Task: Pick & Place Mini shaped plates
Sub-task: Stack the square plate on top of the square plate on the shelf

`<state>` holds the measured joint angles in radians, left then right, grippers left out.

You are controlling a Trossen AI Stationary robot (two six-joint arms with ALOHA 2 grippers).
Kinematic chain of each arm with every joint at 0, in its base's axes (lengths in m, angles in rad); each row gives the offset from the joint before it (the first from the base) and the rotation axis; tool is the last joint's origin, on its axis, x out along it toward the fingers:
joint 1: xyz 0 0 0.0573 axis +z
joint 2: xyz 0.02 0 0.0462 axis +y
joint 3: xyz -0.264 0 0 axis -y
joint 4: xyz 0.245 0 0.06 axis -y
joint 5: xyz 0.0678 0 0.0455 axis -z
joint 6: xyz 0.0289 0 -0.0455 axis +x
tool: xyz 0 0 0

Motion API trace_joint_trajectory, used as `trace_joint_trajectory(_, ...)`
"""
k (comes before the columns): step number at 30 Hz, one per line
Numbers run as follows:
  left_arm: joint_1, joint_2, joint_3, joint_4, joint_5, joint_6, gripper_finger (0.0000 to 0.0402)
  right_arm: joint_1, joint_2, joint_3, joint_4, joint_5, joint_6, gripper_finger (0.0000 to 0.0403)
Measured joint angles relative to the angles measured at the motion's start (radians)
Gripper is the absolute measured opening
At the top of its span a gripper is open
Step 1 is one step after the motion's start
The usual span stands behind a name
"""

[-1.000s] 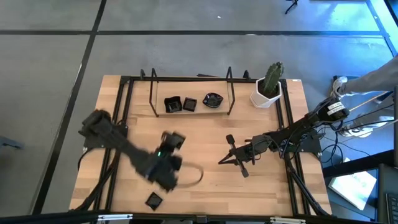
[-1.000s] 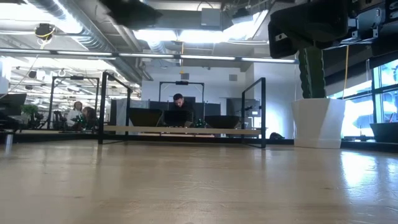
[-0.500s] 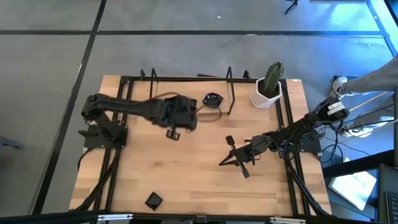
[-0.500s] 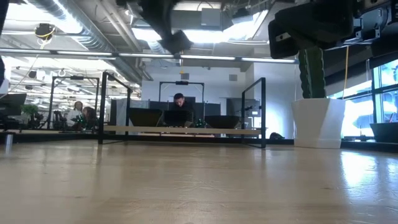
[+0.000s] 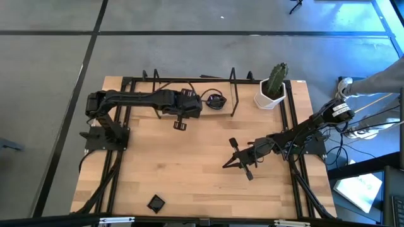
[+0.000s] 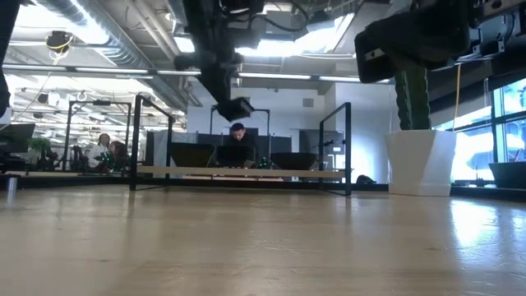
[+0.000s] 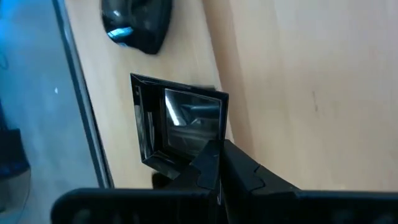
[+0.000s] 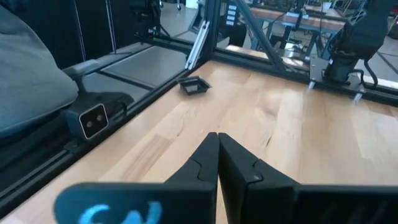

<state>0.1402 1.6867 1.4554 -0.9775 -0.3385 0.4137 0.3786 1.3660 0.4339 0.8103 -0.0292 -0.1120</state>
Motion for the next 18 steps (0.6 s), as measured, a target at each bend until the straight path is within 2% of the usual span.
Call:
trace_joint_trajectory(7,0.029,0.019,-0.046,0.164,0.029,0.052,0.0003,0.0,0.0,0.0,-0.035,0.002,-0.024,0.0007)
trace_joint_trajectory(18,0.07,0.111,-0.047,0.167,0.013,0.053,0.0003,0.0,0.0,0.0,-0.038,0.003,-0.004,0.0007)
